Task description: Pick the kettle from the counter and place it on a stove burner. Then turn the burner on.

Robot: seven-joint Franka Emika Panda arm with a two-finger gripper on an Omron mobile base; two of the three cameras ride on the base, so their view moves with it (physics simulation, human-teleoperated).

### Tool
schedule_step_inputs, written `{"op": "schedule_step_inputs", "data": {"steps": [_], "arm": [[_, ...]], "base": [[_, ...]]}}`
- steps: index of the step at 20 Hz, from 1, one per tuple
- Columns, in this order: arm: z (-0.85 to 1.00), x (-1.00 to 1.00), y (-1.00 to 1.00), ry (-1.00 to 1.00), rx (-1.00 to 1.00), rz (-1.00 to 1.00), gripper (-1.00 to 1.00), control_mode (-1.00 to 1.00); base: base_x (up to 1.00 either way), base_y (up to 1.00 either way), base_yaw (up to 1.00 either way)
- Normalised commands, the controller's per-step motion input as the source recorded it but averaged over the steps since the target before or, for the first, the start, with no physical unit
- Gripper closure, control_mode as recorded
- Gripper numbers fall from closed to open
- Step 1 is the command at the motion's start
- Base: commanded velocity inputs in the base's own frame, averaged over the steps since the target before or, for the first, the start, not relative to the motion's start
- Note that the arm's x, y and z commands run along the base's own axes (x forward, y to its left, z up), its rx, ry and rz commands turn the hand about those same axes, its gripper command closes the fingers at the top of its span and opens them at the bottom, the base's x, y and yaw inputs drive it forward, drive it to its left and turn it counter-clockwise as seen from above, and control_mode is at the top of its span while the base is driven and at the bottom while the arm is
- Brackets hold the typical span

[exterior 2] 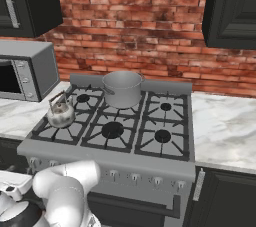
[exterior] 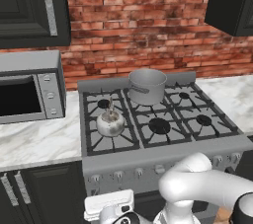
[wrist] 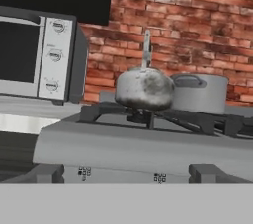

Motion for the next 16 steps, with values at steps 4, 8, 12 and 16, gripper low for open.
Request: {"op": "schedule_step_inputs", "data": {"steps": [4,8,12,16], "arm": [[-0.07,0.31,0.00,0.00,0.00,0.00,-1.00,-1.00],[-0.12,0.30,0.00,0.00,0.00,0.00,-1.00,-1.00],[-0.22,0.18,0.00,0.00,0.00,0.00,-1.00,-1.00],[-0.30,0.08,0.00,0.00,0.00,0.00,-1.00,-1.00]], "base": [[0.00,0.00,0.00],[0.00,0.00,0.00],[0.00,0.00,0.00],[0.00,0.00,0.00]]}}
